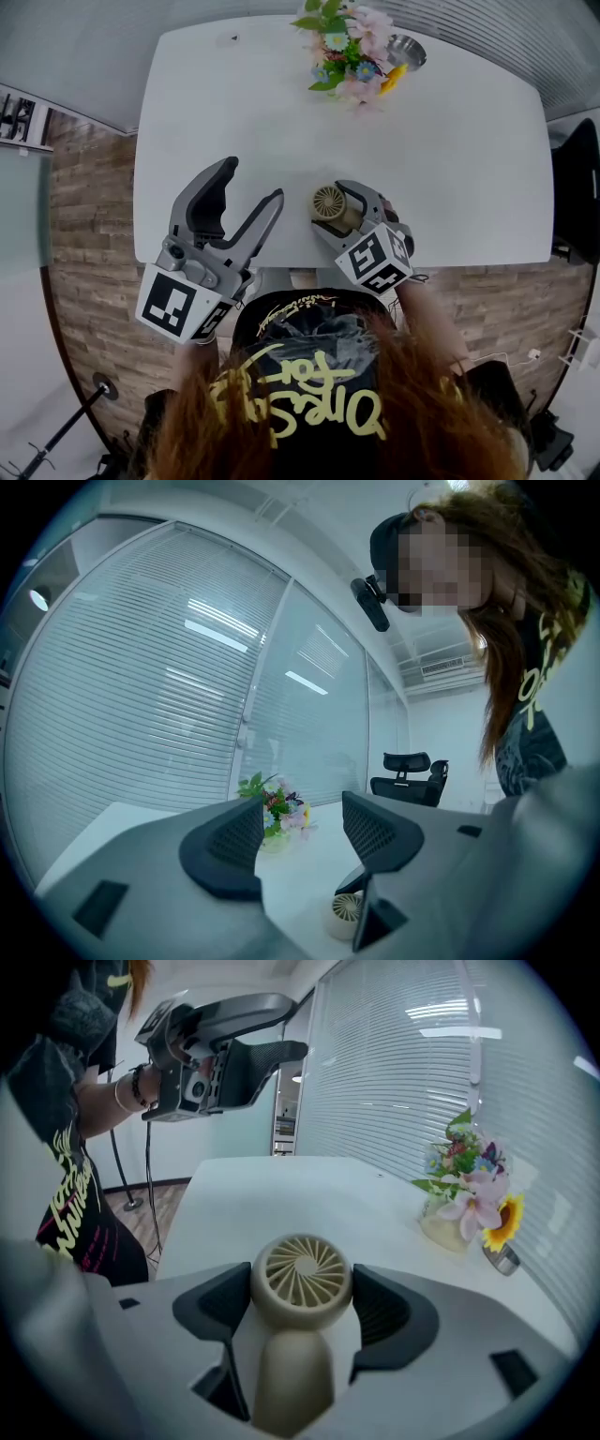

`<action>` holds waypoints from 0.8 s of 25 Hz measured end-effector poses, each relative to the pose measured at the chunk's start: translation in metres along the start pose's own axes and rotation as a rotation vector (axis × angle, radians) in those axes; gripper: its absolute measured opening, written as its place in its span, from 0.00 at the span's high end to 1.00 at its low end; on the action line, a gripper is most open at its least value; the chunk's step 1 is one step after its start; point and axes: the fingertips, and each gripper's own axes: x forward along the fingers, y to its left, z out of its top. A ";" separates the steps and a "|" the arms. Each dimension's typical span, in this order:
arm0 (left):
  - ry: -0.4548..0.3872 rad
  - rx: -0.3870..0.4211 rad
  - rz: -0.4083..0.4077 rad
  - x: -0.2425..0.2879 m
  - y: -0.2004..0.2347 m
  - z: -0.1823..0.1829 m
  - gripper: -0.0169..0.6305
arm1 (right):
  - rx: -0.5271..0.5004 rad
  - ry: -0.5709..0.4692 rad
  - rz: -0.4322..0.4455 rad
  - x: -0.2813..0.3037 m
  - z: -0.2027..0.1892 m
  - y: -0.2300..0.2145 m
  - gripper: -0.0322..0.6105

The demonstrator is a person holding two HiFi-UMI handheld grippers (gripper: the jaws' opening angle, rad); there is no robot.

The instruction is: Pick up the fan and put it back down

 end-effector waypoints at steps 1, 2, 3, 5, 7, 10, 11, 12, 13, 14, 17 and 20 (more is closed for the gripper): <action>-0.001 0.001 -0.003 0.000 0.000 0.000 0.59 | -0.012 0.004 -0.006 0.001 0.000 0.001 0.44; -0.002 0.001 -0.005 0.001 -0.001 0.001 0.59 | -0.013 0.004 -0.012 0.002 0.000 0.001 0.44; -0.003 0.001 -0.008 0.001 -0.002 0.001 0.59 | -0.008 0.002 -0.016 0.002 0.000 0.002 0.44; -0.005 0.002 -0.014 0.001 -0.003 0.002 0.59 | -0.001 0.002 -0.020 0.002 0.000 0.002 0.44; -0.007 0.005 -0.017 0.002 -0.003 0.003 0.59 | -0.005 -0.001 -0.024 0.001 0.001 0.002 0.44; -0.010 0.007 -0.022 0.003 -0.004 0.004 0.59 | 0.006 -0.044 -0.034 -0.006 0.010 -0.001 0.44; -0.012 0.008 -0.025 0.003 -0.004 0.004 0.59 | 0.016 -0.062 -0.038 -0.009 0.015 -0.003 0.44; -0.013 0.010 -0.028 0.004 -0.004 0.005 0.59 | 0.026 -0.079 -0.042 -0.012 0.020 -0.005 0.44; -0.014 0.011 -0.032 0.004 -0.004 0.006 0.59 | 0.034 -0.093 -0.047 -0.016 0.025 -0.007 0.44; -0.016 0.012 -0.035 0.005 -0.005 0.006 0.59 | 0.040 -0.107 -0.050 -0.019 0.030 -0.010 0.44; -0.020 0.017 -0.046 0.007 -0.007 0.008 0.59 | 0.054 -0.170 -0.058 -0.030 0.046 -0.017 0.44; -0.023 0.024 -0.055 0.008 -0.009 0.011 0.59 | 0.056 -0.232 -0.078 -0.044 0.063 -0.023 0.44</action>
